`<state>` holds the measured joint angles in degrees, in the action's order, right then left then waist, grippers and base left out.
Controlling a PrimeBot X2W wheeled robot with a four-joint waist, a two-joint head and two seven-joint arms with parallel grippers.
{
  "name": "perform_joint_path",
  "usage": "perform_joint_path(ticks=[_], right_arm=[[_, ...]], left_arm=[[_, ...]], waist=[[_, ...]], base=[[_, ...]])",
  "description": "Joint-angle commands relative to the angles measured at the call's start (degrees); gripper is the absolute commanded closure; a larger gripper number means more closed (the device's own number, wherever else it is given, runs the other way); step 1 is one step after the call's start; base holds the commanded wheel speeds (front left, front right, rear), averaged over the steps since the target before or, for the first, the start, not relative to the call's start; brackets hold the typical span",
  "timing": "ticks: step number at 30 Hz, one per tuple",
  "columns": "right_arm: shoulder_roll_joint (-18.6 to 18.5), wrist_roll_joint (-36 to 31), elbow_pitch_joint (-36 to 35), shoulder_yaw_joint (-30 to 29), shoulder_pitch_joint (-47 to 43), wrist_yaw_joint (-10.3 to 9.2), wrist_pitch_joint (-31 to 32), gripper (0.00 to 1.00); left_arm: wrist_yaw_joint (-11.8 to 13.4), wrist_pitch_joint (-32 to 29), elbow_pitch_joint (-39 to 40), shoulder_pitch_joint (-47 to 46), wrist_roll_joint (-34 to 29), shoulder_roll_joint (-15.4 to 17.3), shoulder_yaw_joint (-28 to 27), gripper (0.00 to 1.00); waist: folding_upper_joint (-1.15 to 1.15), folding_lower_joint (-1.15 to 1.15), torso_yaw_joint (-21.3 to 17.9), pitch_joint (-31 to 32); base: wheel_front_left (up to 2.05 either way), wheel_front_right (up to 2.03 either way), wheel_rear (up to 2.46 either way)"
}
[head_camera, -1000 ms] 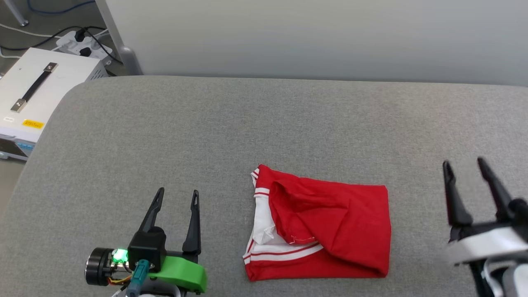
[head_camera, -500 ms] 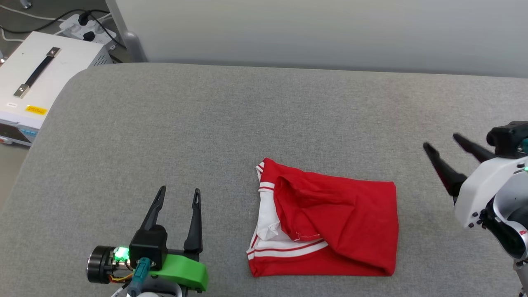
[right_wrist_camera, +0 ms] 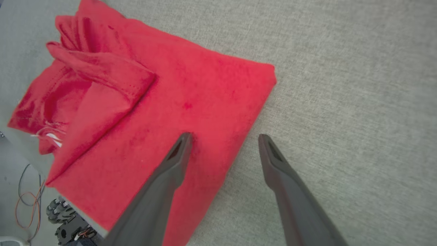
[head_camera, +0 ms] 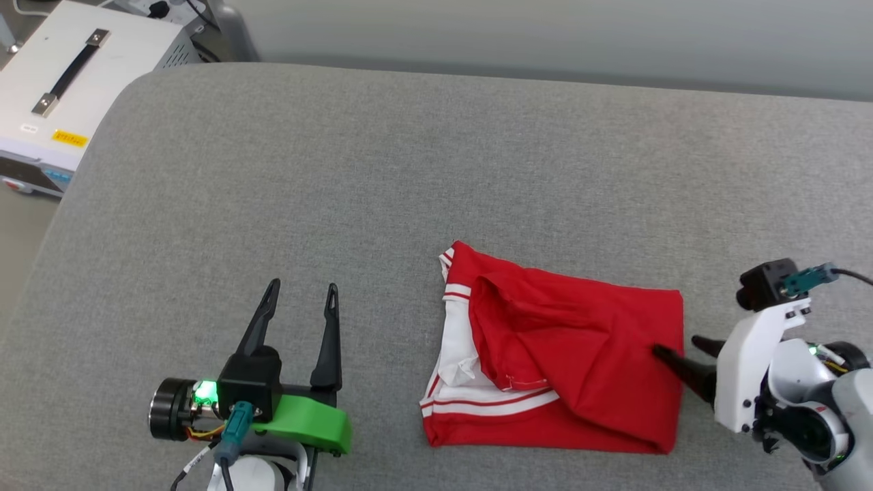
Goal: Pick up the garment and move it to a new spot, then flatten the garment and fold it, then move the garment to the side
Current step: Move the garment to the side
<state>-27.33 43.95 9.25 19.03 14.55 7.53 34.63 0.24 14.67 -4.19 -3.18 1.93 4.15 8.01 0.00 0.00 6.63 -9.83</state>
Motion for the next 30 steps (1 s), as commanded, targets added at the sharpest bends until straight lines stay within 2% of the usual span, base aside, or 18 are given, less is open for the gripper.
perform_joint_path(ticks=[1,7,11,12,13,14,24,30], right_arm=[[0.57,0.46,0.77,0.88,0.26,-0.04,0.00,0.00],[1.60,1.14,4.68,6.59,-0.45,-0.04,-0.07,0.00],[1.55,1.07,6.27,8.74,-0.24,-0.04,-2.81,0.00],[1.39,1.04,6.43,9.09,0.11,-0.04,-4.04,0.54],[1.23,1.08,6.54,9.37,0.48,-0.04,-5.00,0.96],[0.91,1.07,6.60,9.80,1.05,-0.04,-6.18,1.00],[-1.78,-2.16,5.83,12.36,7.35,-0.04,-17.26,1.00],[-4.09,-3.65,2.44,14.22,9.66,-0.04,-19.05,1.00]], left_arm=[[-0.15,0.33,-0.06,-1.24,0.09,-0.14,0.05,0.00],[-0.22,0.33,-0.22,-2.15,0.10,-0.33,0.32,0.00],[-0.06,0.33,-0.35,-2.49,0.21,-0.46,0.35,0.00],[-0.02,0.33,-0.35,-2.51,0.23,-0.49,0.32,0.00],[0.00,0.33,-0.37,-2.50,0.25,-0.50,0.28,0.00],[0.02,0.33,-0.41,-2.45,0.25,-0.52,0.21,0.00],[0.04,0.33,-1.17,-1.62,0.16,-0.66,0.26,0.00],[0.22,0.33,-0.87,-0.33,0.08,-0.61,-0.14,0.00]], waist=[[0.00,0.00,0.76,-0.95],[0.00,0.00,1.81,-2.07],[0.00,0.00,2.21,-2.35],[0.00,0.00,2.22,-2.36],[0.00,0.00,2.20,-2.33],[0.00,0.00,2.15,-2.23],[0.00,0.00,1.05,0.40],[0.00,0.00,-0.84,1.67]], base=[[0.00,0.00,0.00],[0.00,0.00,0.00],[0.00,0.00,0.00],[0.00,0.00,0.00],[0.00,0.00,0.00],[0.00,0.00,0.00],[0.00,0.00,0.00],[0.00,0.00,0.00]])
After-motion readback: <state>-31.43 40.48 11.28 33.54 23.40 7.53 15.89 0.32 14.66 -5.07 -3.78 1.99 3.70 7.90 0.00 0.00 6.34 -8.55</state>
